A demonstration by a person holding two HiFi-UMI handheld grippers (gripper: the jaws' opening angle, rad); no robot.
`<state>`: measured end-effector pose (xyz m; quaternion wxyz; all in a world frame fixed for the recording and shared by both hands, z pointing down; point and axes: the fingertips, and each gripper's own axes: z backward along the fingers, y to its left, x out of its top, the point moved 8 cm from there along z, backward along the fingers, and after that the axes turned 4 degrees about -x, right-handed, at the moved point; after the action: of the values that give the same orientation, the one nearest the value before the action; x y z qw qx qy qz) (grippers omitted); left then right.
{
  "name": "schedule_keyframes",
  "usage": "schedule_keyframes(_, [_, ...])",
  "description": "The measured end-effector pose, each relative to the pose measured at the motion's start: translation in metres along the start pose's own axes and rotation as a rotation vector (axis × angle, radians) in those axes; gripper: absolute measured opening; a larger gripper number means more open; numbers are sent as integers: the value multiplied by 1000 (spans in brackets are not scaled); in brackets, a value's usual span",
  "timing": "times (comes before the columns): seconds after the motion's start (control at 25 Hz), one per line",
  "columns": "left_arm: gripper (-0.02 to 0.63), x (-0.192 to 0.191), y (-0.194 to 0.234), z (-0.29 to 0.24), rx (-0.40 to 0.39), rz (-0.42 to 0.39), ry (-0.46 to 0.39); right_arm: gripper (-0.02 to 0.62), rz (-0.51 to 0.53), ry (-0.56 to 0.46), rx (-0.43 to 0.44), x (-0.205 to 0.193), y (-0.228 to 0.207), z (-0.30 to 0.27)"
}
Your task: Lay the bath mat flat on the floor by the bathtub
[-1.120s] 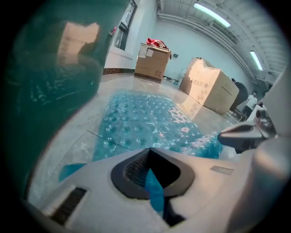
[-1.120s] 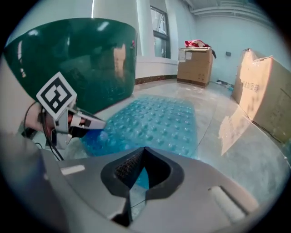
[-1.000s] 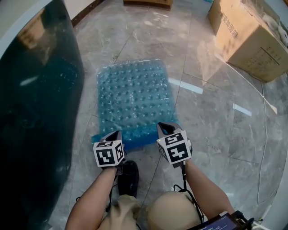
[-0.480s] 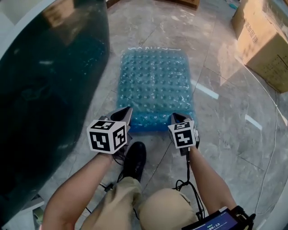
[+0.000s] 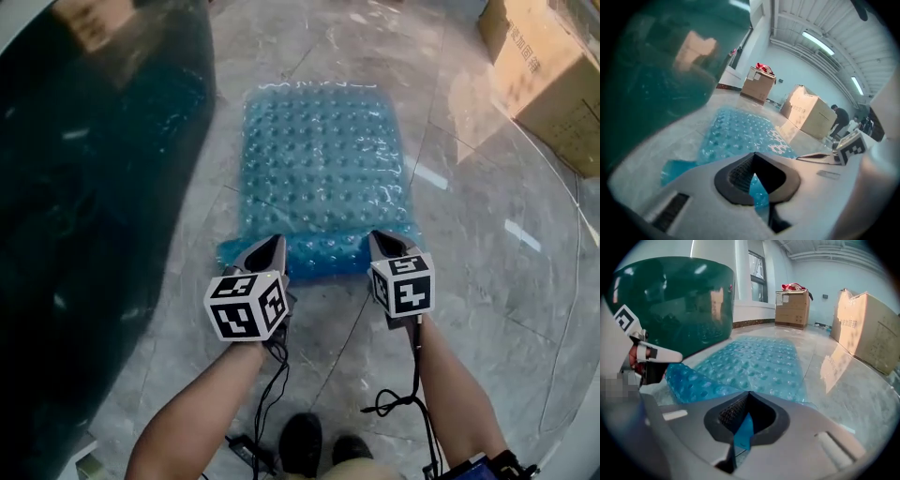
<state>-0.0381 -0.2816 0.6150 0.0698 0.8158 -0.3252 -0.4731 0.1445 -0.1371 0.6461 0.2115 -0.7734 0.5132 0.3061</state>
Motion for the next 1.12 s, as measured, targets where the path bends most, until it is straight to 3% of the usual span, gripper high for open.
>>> schedule_keyframes(0.12, [8, -14, 5, -5, -1, 109, -13, 9, 10, 12, -24, -6, 9, 10])
schedule_keyframes(0.24, [8, -25, 4, 3, 7, 140, 1, 8, 12, 36, -55, -20, 18, 23])
schedule_keyframes(0.44, [8, -37, -1, 6, -4, -6, 20, 8, -6, -16, -97, -35, 27, 37])
schedule_keyframes(0.68, [6, -71, -4, 24, -45, -113, 47, 9, -34, 16, -61, -40, 38, 66])
schedule_keyframes(0.92, [5, -94, -15, 44, -49, -76, 55, 9, 32, -44, -28, -19, 54, 71])
schedule_keyframes(1.0, [6, -99, -20, 53, -85, -97, 74, 9, 28, -33, -30, -25, 56, 66])
schedule_keyframes(1.12, [6, -98, -26, 70, -100, -28, 21, 9, 57, -3, -39, -45, 64, 65])
